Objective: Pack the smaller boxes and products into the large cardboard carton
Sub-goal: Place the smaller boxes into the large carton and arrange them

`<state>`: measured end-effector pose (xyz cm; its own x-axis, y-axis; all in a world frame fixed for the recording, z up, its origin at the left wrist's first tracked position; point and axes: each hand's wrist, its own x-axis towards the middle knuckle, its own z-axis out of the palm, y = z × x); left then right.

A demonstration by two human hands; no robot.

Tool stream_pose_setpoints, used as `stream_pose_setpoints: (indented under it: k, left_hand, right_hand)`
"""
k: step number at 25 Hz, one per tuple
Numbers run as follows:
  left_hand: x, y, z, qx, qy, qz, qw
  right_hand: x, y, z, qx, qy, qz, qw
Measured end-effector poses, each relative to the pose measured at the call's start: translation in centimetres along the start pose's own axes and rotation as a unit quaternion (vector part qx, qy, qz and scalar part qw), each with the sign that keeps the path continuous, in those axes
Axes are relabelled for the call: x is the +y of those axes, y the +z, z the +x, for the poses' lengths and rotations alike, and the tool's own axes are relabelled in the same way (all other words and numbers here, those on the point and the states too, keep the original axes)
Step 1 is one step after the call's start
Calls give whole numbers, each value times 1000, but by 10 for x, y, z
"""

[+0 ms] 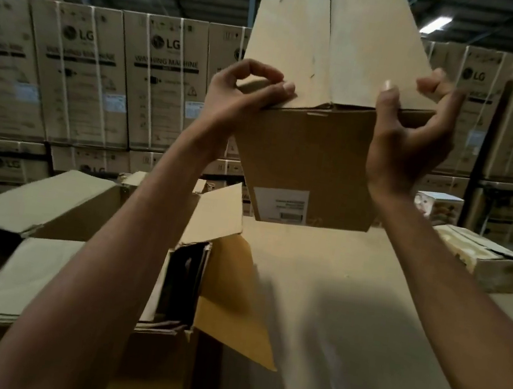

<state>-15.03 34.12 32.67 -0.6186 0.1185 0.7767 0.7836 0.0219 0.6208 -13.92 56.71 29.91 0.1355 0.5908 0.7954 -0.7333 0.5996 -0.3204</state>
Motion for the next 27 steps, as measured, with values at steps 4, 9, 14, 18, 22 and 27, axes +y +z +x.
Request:
stream_pose_setpoints:
  k: [4,9,14,18,22,27]
  left_hand:
    - [9,-95,10,-11,44,49,998]
    - [7,-196,8,2,41,87,995]
    - [-13,-261,-5,30,-21,131,991]
    - [-31,-290,-20,64,-61,150,985]
    - [-29,-312,-23,92,-51,155,982]
    - [-39,-336,-23,81,-76,147,983]
  right_hand:
    - [-43,66,-46,16,-9,25,1000]
    - [-86,134,-114,-25,34,50,998]
    - [-103,178,-176,-86,101,67,989]
    - [-109,198,-196,-118,108,66,985]
    - [-122,214,-209,-127,126,92,980]
    - [-132,226,-231,-145,144,72,976]
